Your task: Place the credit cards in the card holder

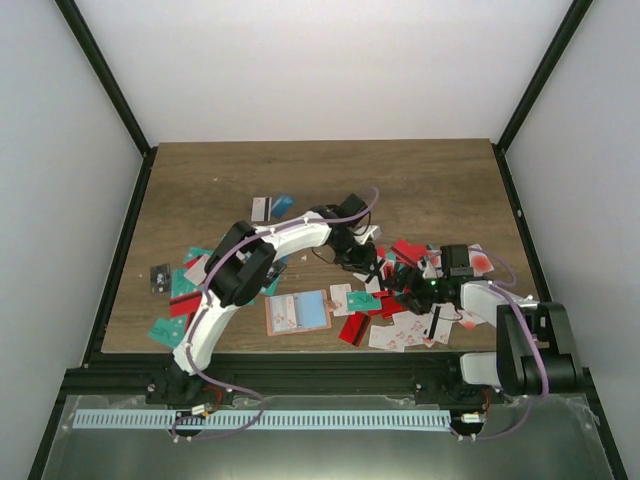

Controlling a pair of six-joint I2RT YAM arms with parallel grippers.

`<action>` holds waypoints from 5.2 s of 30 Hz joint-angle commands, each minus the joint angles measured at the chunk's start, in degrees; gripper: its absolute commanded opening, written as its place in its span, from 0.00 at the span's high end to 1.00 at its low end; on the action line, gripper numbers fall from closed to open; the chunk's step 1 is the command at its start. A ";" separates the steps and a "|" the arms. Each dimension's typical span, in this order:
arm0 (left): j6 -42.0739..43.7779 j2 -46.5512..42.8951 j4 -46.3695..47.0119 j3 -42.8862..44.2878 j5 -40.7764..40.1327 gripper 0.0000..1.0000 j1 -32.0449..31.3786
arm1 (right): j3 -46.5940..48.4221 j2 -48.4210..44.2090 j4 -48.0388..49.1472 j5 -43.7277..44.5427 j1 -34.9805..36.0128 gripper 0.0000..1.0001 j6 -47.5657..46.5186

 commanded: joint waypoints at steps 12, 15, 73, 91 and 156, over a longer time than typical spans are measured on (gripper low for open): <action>4.64 3.15 -5.40 0.46 -1.81 0.67 -1.53 | -4.41 4.55 11.50 -2.69 -2.59 0.49 1.75; 4.89 3.41 -5.36 0.11 -1.70 0.68 -1.58 | -5.43 4.11 13.97 -3.25 -2.74 0.50 2.58; 5.49 5.88 -5.42 6.69 -8.52 0.67 -1.10 | -8.24 9.26 20.31 -4.89 -2.81 0.68 2.03; 5.36 1.53 -1.56 -3.82 -2.70 0.68 -3.59 | -8.53 11.17 27.13 -4.84 -2.84 0.85 4.68; -32.08 -21.81 43.27 -27.34 17.20 0.48 1.13 | -0.58 -38.61 -5.07 -6.07 -2.86 0.99 9.28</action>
